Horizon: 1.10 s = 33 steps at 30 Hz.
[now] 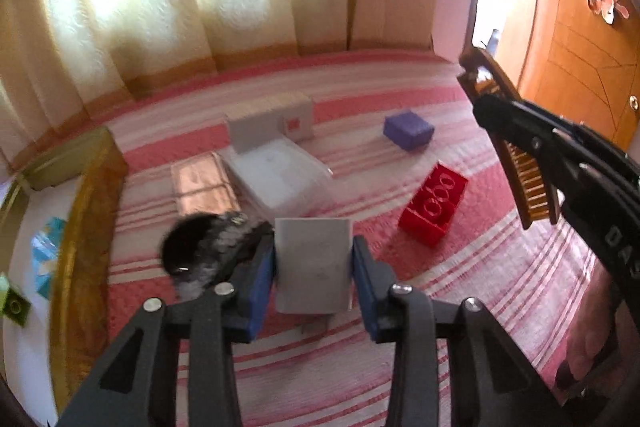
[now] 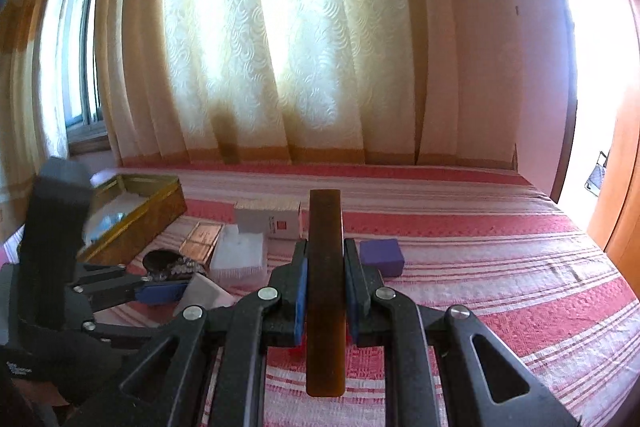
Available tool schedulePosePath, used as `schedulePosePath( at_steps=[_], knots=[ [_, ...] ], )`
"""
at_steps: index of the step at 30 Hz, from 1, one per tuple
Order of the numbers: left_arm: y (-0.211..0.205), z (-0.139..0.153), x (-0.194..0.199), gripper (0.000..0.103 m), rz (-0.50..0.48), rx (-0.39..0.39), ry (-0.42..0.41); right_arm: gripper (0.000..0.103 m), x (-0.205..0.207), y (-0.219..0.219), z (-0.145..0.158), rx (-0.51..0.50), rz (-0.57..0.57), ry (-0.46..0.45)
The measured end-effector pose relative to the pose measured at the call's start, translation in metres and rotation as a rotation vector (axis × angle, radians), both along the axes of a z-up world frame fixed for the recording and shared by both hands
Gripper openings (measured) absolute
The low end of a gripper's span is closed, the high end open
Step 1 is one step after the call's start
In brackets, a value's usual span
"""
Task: Organize rigid objects
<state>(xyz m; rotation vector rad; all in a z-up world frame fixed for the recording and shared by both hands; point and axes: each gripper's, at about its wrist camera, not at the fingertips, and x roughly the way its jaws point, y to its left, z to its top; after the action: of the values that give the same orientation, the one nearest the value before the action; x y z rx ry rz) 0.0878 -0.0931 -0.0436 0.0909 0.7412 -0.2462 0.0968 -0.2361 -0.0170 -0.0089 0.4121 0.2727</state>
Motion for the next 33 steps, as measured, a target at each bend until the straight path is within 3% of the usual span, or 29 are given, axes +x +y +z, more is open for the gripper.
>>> schedulePosePath(
  at_steps=[14,24,33],
  knots=[
    [0.034,0.024,-0.032,0.037,0.117,-0.048,-0.237,0.017,-0.011,0.013,0.009,0.041,-0.038,-0.140],
    [0.054,0.027,-0.039,0.037,0.169,-0.060,-0.311,0.017,-0.008,0.025,0.011,0.045,-0.034,-0.142],
    [0.067,0.028,-0.045,0.037,0.193,-0.069,-0.329,0.017,-0.008,0.042,0.011,0.021,-0.013,-0.140]
  ],
)
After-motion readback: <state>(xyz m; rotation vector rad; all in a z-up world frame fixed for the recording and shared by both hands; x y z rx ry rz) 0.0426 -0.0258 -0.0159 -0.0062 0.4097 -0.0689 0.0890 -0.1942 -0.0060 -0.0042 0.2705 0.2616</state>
